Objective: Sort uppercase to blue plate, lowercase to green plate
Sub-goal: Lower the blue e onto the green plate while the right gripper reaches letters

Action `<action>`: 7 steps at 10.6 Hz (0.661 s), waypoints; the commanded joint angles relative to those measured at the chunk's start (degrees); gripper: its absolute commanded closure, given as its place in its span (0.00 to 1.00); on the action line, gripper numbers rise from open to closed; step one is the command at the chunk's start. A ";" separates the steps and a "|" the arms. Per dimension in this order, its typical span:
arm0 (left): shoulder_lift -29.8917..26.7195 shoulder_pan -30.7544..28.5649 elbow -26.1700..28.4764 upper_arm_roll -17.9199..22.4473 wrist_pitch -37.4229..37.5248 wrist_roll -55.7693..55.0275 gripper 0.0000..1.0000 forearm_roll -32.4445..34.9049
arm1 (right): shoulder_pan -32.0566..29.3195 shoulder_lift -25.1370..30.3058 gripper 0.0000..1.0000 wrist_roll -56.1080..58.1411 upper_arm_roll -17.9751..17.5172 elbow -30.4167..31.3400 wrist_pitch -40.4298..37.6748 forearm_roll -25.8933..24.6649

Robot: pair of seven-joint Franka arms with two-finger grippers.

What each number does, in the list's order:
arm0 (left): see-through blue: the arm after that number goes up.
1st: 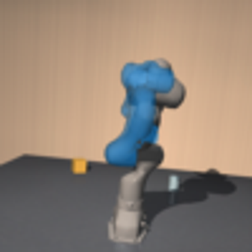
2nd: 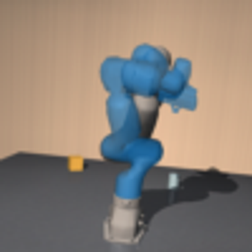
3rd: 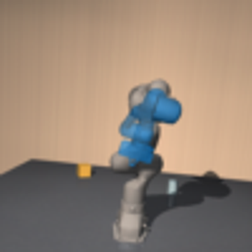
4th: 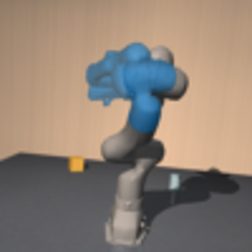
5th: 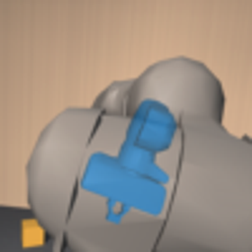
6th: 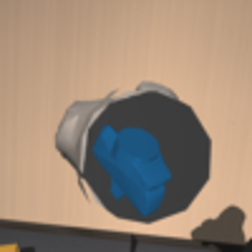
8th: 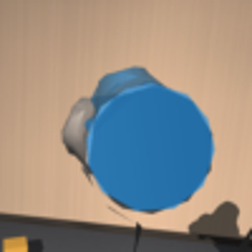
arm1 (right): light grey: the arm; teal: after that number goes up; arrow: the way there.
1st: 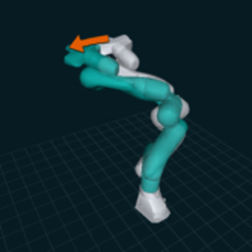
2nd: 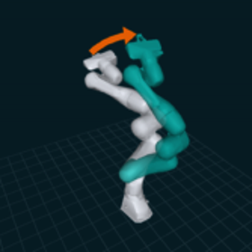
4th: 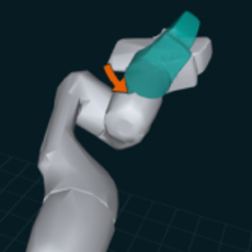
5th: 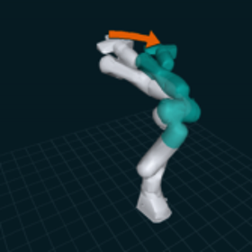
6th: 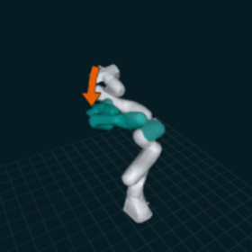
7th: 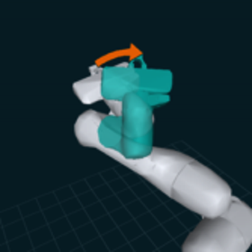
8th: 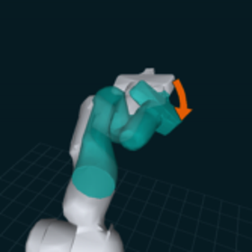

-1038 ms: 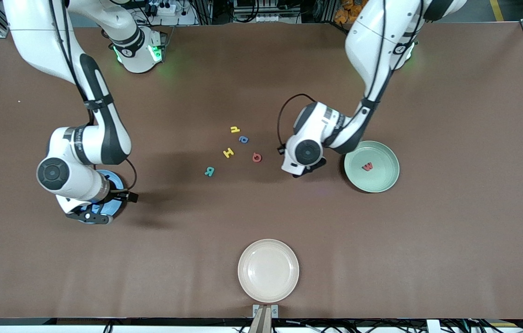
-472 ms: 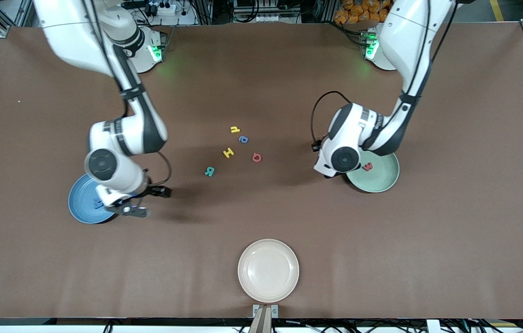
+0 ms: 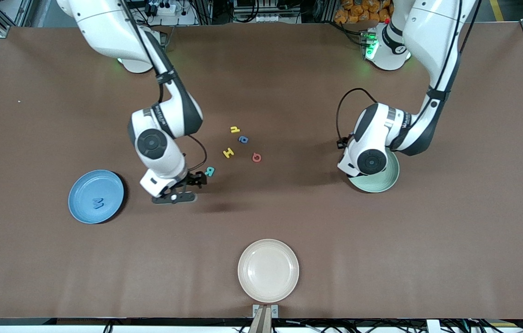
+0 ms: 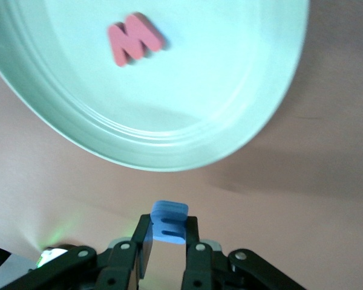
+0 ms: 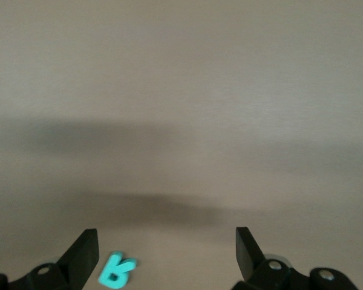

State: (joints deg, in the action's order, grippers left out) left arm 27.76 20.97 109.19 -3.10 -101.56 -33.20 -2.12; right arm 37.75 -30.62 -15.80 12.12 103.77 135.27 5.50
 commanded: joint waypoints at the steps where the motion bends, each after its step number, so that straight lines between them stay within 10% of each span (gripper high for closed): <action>1: -1.39 -1.63 1.20 -0.33 -0.21 3.83 0.86 3.96 | 1.01 -0.14 0.00 1.92 -4.19 3.96 7.95 0.74; 7: 0.36 -2.96 1.29 -0.33 -10.31 8.59 0.78 4.23 | 2.85 -0.31 0.00 11.12 -9.48 10.66 13.71 0.30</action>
State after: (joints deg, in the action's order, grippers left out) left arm 27.90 18.38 109.63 -3.08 -109.56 -25.48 0.86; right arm 40.19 -31.81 -8.23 2.58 113.20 148.75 5.46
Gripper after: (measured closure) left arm 0.736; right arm 0.000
